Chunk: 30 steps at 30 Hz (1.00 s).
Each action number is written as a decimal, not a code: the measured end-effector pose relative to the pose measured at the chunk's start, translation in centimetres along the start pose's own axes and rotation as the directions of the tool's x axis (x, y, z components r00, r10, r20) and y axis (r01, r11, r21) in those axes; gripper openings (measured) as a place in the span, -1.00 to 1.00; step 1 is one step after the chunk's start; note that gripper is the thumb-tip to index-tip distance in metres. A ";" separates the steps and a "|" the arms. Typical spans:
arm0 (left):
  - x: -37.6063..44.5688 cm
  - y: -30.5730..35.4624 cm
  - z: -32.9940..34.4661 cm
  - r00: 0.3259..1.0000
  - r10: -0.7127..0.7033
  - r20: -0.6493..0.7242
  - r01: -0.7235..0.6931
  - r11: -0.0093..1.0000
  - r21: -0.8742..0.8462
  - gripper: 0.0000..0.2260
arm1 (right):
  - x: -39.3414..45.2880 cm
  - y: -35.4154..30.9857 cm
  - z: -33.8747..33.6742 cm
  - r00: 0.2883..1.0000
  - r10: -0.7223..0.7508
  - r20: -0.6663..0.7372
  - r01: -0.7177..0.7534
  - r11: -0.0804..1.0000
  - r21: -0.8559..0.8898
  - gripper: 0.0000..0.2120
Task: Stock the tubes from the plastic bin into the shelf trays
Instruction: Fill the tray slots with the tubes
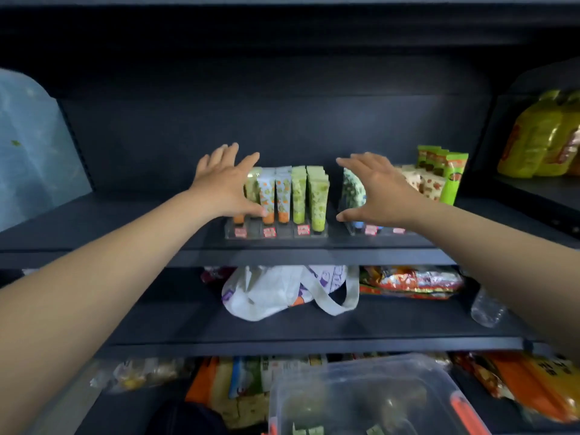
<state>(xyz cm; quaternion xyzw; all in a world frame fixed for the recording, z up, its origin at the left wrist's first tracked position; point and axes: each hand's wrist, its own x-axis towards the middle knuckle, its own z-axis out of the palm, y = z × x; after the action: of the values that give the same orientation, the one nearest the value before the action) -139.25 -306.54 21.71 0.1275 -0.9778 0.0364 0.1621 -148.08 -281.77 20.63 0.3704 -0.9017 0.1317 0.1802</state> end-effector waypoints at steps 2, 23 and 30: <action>-1.9 1.3 1.3 0.999 0.040 -0.020 -0.041 0.999 -0.008 -0.02 | -2.1 0.3 1.0 1.000 -0.020 0.006 0.020 1.000 -0.017 -0.07; -20.4 15.5 27.4 0.814 0.298 0.499 -0.091 0.914 -0.396 -0.28 | -26.9 7.4 21.9 0.812 0.438 0.386 -0.537 0.820 0.198 -0.48; -22.8 17.4 35.6 0.589 0.115 0.800 0.371 0.841 -0.394 -0.38 | -31.3 9.7 29.4 0.589 0.556 0.587 -0.757 0.633 0.162 -0.50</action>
<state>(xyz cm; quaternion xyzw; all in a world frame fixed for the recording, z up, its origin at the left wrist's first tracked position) -133.87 -288.36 -19.93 0.1541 -0.9028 -0.3041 -0.2621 -141.00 -266.54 -20.10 0.0500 -0.9413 0.2720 -0.1936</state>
